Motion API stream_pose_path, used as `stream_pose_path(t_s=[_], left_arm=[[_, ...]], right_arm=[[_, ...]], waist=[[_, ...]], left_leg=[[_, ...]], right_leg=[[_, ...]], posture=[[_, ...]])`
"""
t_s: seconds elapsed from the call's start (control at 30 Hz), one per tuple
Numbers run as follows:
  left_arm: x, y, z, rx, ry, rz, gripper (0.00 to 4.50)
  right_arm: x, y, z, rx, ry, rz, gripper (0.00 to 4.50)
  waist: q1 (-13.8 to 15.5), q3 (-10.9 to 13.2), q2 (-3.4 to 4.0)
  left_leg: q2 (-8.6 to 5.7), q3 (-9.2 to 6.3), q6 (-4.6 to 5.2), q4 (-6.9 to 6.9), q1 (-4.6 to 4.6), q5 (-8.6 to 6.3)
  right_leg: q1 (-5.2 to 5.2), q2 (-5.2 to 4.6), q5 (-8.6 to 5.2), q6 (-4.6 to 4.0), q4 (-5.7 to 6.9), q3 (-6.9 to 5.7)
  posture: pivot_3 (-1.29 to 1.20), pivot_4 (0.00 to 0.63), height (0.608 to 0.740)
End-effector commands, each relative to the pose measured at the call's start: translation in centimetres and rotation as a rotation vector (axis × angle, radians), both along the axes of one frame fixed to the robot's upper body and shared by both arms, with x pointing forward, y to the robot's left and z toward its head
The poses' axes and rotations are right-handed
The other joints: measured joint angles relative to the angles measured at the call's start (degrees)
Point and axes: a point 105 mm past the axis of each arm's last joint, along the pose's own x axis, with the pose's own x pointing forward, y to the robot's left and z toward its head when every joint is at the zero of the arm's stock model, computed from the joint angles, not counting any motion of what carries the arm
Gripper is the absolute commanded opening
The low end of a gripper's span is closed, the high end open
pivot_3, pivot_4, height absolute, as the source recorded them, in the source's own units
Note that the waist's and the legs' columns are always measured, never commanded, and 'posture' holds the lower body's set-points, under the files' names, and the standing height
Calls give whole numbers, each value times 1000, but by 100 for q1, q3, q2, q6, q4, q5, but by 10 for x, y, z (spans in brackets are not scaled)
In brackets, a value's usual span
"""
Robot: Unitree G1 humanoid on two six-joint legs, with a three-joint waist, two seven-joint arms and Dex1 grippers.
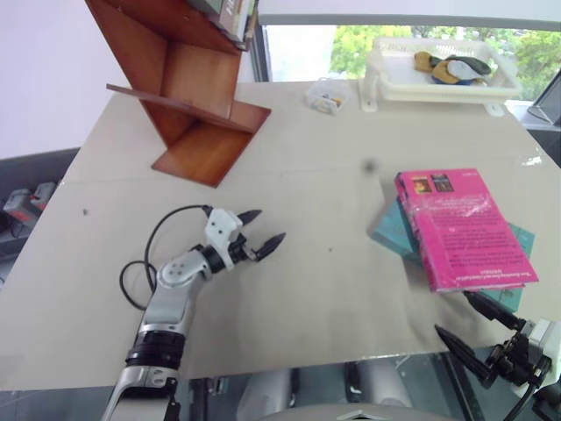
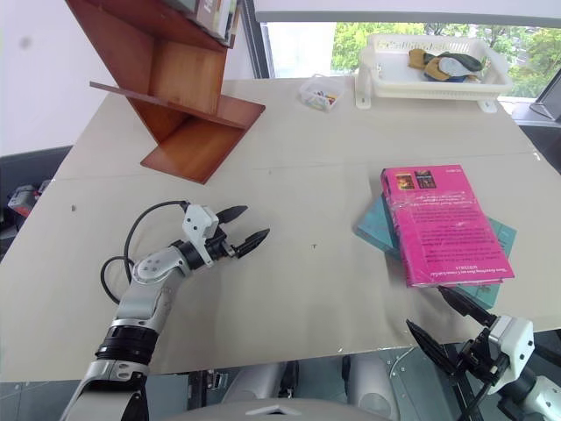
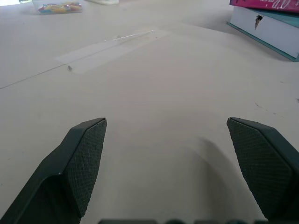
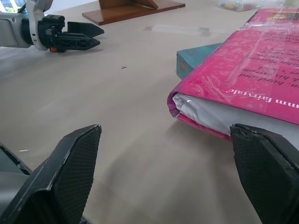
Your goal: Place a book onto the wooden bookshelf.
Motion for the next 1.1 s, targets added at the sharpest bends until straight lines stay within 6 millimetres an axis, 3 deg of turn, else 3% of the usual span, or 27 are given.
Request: stream_pose_path(t_s=[0.03, 0.27, 0.93, 1.1], left_arm=[[1, -3, 9, 6, -30, -14, 4469], [1, 0, 10, -4, -38, -6, 4469], [1, 3, 9, -6, -41, -5, 4469], [-1, 4, 7, -2, -36, -6, 4469]], right_arm=[[1, 4, 8, -8, -27, 18, 4500], [4, 7, 15, -10, -31, 18, 4500], [5, 3, 10, -14, -22, 23, 4500], [-6, -2, 4, -1, 29, 27, 4500]], waist=[[0, 0, 0], [0, 0, 0], [0, 0, -1], [0, 0, 0]], left_leg=[[0, 0, 0, 0, 0, 0], [0, 0, 0, 0, 0, 0], [-1, 0, 0, 0, -1, 0], [-1, 0, 0, 0, -1, 0]], right_leg=[[0, 0, 0, 0, 0, 0], [0, 0, 2, 1, 1, -1], [0, 1, 4, 1, 0, -1], [0, 1, 3, 0, 0, -2]], posture=[[0, 150, 740], [0, 150, 740], [0, 150, 740], [0, 150, 740]])
